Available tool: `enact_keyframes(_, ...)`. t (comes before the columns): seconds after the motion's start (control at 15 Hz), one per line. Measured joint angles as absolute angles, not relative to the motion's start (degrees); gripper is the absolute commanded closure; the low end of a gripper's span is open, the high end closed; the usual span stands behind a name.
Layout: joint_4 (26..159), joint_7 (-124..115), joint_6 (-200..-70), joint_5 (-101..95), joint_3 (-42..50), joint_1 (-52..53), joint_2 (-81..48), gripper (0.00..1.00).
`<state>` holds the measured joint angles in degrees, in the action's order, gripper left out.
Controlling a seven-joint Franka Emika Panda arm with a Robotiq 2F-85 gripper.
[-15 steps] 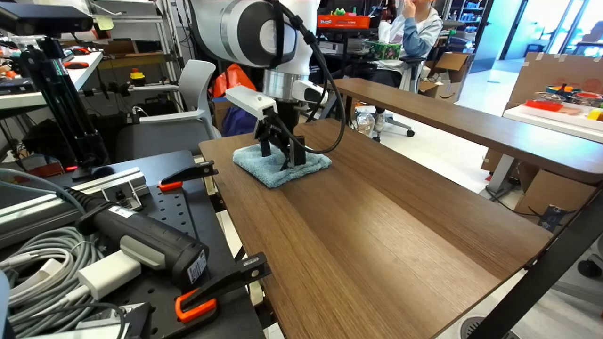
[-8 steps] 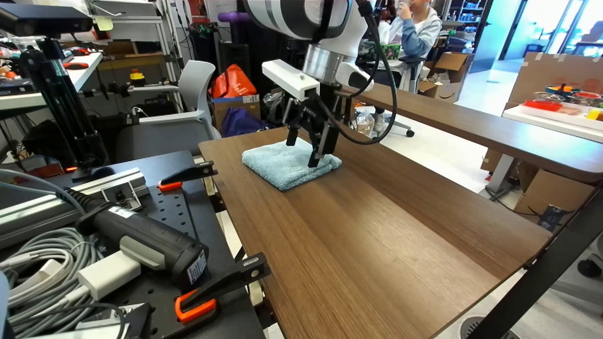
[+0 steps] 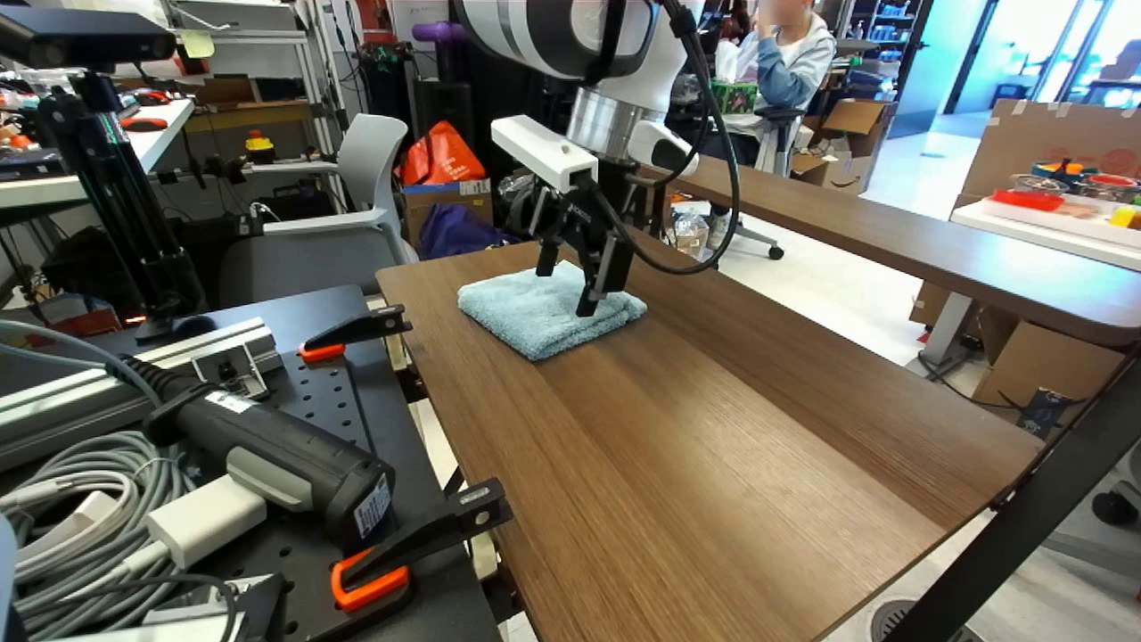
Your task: Use the towel to wipe the table.
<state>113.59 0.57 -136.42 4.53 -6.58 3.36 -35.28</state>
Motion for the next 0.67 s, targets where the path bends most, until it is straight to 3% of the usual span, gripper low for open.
enact_keyframes(0.67,106.0,-13.1,-142.8,3.5,-4.7,13.1,-43.0,0.0)
